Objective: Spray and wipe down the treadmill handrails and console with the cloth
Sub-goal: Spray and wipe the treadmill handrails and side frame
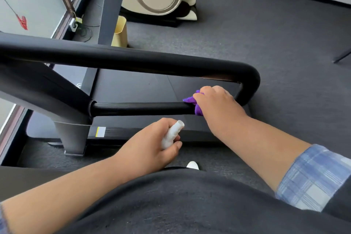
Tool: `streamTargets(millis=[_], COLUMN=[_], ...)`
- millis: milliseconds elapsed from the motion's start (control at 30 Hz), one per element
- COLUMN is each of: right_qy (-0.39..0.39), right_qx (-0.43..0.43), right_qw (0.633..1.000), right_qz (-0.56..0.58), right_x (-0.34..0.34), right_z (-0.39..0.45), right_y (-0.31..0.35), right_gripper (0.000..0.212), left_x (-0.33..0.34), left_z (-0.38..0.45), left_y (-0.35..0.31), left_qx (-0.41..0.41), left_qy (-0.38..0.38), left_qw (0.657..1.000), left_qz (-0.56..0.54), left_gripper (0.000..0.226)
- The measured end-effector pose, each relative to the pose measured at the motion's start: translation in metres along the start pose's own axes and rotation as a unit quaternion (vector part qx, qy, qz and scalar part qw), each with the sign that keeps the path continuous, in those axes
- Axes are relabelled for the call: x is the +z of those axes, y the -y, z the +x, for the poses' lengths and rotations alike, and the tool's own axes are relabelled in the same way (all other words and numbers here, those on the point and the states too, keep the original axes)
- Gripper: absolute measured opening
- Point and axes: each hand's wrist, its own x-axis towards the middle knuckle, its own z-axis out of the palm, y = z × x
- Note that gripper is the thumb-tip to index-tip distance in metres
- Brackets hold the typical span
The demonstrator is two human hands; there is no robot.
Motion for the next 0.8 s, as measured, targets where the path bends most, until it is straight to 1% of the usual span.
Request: streamTargets(millis=[67, 100, 167, 233, 267, 367, 400, 467, 533, 600, 667, 733, 800], right_qy=[-0.033, -0.034, -0.008, 0.01, 0.019, 0.023, 0.007, -0.031, -0.051, -0.063, -0.059, -0.029, -0.015], right_qx=[-0.001, 0.001, 0.001, 0.01, 0.022, 0.056, 0.068, 0.096, 0.105, 0.076, 0.02, -0.036, -0.073], right_qw=[0.999, 0.998, 0.997, 0.996, 0.997, 0.998, 0.996, 0.984, 0.972, 0.968, 0.969, 0.978, 0.987], right_qz=[-0.04, -0.053, -0.081, -0.086, -0.071, 0.007, 0.049, 0.145, 0.206, 0.23, 0.238, 0.202, 0.143], right_x=[-0.002, -0.002, 0.0, 0.006, 0.01, 0.026, 0.029, 0.034, 0.038, 0.039, 0.038, 0.039, 0.036], right_z=[-0.004, -0.006, -0.01, -0.015, -0.017, -0.022, -0.021, -0.017, -0.009, 0.001, 0.009, 0.013, 0.013], right_y=[-0.006, -0.011, -0.017, -0.015, -0.012, -0.002, 0.001, 0.007, 0.02, 0.042, 0.066, 0.08, 0.072], right_gripper=[0.033, 0.031, 0.029, 0.032, 0.038, 0.071, 0.073, 0.072, 0.072, 0.073, 0.073, 0.073, 0.073], left_x=[0.0, 0.001, 0.001, 0.002, 0.002, 0.002, 0.001, -0.001, -0.002, -0.002, 0.0, 0.002, 0.002], left_z=[0.001, 0.001, 0.002, 0.002, 0.001, -0.002, -0.004, -0.008, -0.012, -0.014, -0.014, -0.012, -0.012], left_y=[-0.002, -0.003, -0.006, -0.007, -0.007, -0.005, -0.003, 0.002, 0.005, 0.005, 0.005, 0.004, 0.004], left_qx=[0.0, -0.001, -0.002, -0.002, -0.003, -0.013, -0.018, -0.029, -0.033, -0.03, -0.02, -0.008, -0.001], left_qy=[0.0, 0.001, 0.002, 0.001, -0.001, -0.013, -0.018, -0.026, -0.032, -0.033, -0.033, -0.035, -0.035], left_qw=[1.0, 1.0, 1.0, 1.0, 1.0, 1.0, 1.0, 0.999, 0.999, 0.999, 0.999, 0.999, 0.999], left_qz=[0.0, -0.001, -0.002, 0.0, 0.002, 0.004, 0.005, 0.005, 0.004, 0.006, 0.009, 0.011, 0.01], left_gripper=[0.028, 0.029, 0.029, 0.03, 0.03, 0.029, 0.029, 0.028, 0.027, 0.027, 0.028, 0.029, 0.03])
